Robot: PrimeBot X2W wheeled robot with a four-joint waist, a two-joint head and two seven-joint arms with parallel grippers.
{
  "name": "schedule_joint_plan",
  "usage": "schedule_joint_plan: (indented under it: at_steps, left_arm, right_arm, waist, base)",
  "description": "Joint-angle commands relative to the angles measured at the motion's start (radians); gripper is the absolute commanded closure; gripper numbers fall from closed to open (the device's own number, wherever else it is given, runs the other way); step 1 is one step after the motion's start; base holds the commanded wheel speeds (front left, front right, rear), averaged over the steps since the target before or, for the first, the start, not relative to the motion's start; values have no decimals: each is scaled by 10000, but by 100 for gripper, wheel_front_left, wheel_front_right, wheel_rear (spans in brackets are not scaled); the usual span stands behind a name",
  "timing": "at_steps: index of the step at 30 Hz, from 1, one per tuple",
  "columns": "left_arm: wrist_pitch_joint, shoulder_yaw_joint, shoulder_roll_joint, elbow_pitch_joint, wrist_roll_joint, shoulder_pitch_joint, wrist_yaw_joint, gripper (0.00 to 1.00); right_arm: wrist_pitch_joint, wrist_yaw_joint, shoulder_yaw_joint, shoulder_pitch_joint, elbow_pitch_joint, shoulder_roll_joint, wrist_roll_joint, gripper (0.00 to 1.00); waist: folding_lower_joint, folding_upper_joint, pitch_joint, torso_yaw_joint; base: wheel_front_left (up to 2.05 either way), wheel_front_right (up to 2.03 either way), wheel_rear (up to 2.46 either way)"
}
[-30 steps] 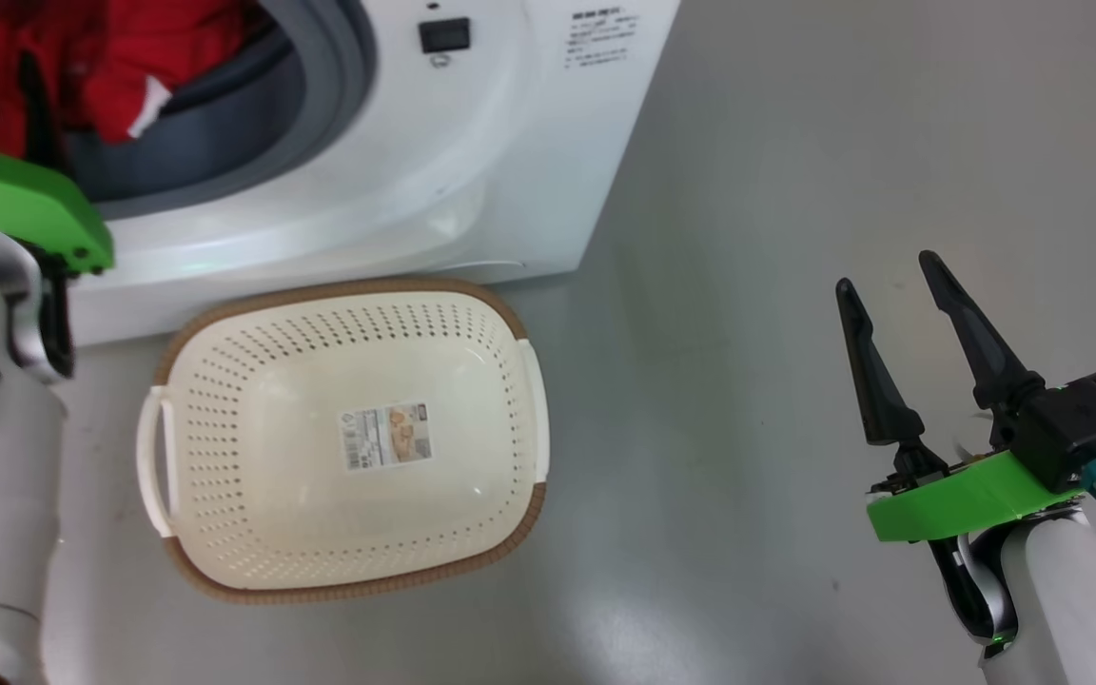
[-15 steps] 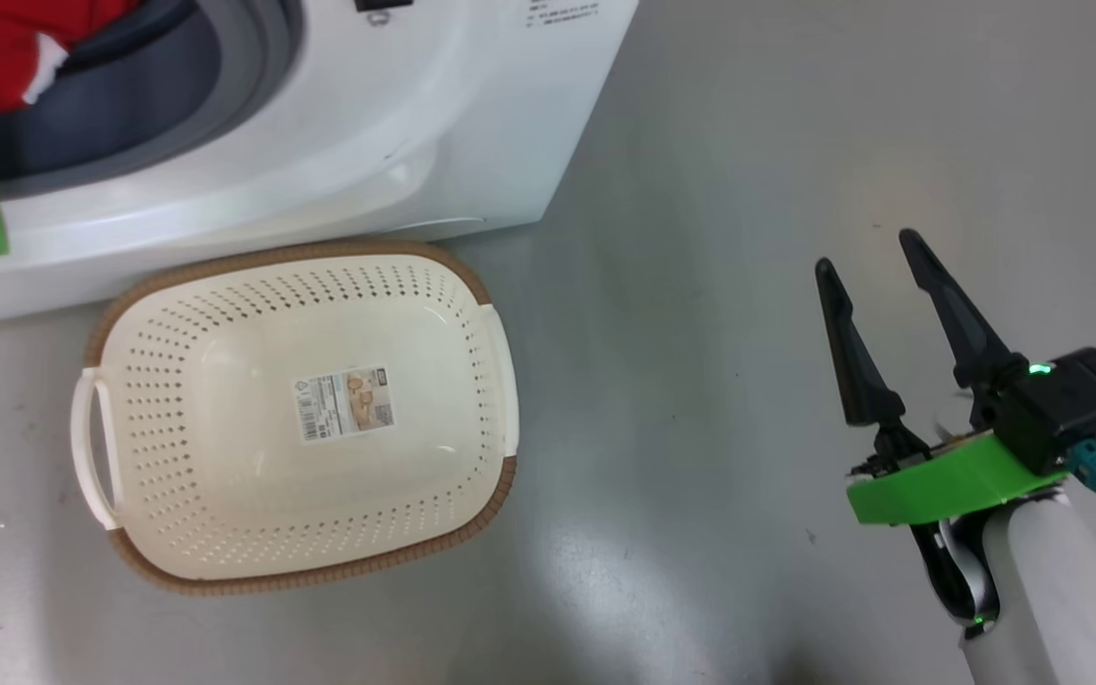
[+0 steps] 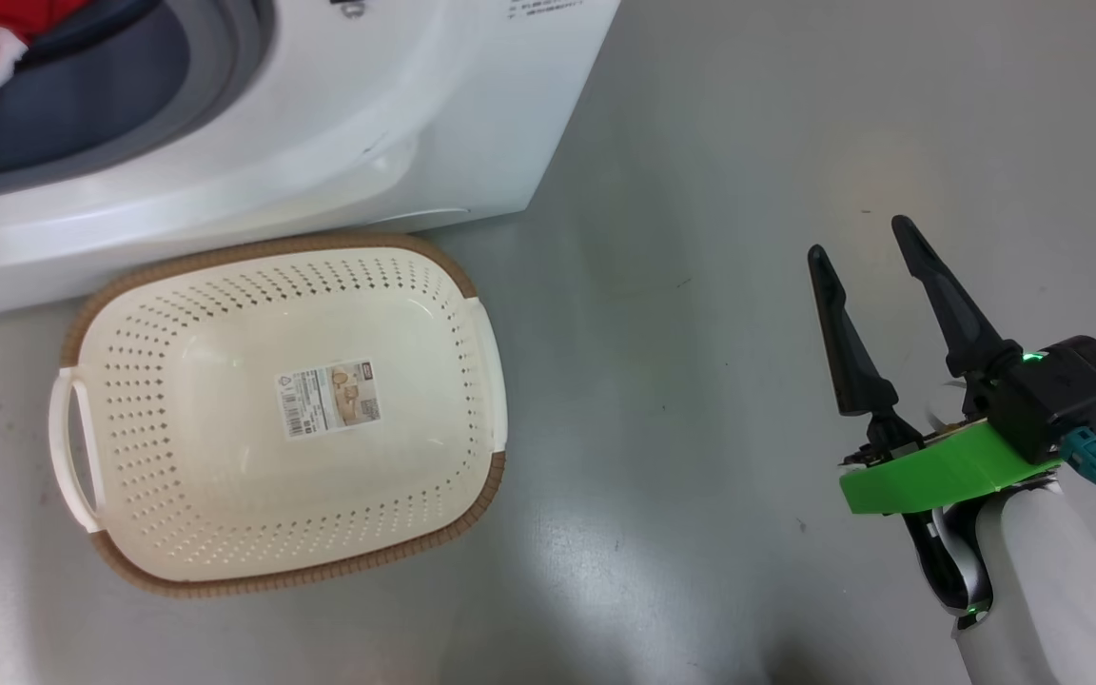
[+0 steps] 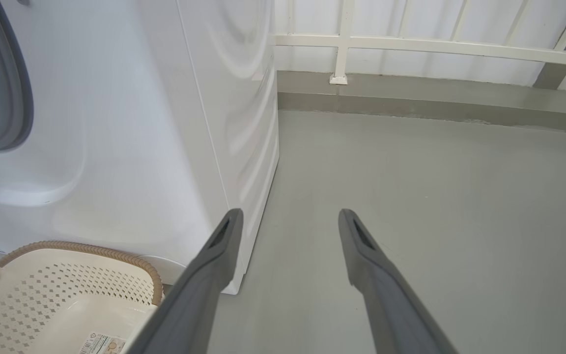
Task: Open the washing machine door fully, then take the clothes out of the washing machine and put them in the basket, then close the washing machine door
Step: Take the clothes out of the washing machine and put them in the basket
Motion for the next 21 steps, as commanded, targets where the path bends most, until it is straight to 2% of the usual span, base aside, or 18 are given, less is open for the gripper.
schedule_joint_plan:
  at_steps: [1,8,14,18,21]
  left_arm:
    - [-324,247,545,-186,-173,135,-3,100]
    - [-1435,752,349,-399,-893,466,-302,100]
    - [-1845,1086,194,-818,-1350,804,-574,100]
    - [-1945,1267,132,-1458,-1518,1215,-630,100]
    - [-1955,1451,122,-2465,-1521,1661,-511,100]
  right_arm:
    - [-63,63,162,46,-147,33,108,0]
    - [-63,63,85,112,-69,-27,73,0]
    - [-63,63,76,155,-53,-117,49,0]
    - [-63,63,32,233,-43,-184,33,0]
    - [-63,63,4,285,-41,-226,21,0]
  waist:
    - [0,0,-40,30]
    - [0,0,-236,180]
    - [0,0,-446,317]
    - [0,0,-641,424]
    - [0,0,-788,500]
  base:
    - [0,0,0]
    - [0,0,0]
    - [0,0,0]
    - [0,0,0]
    - [0,0,0]
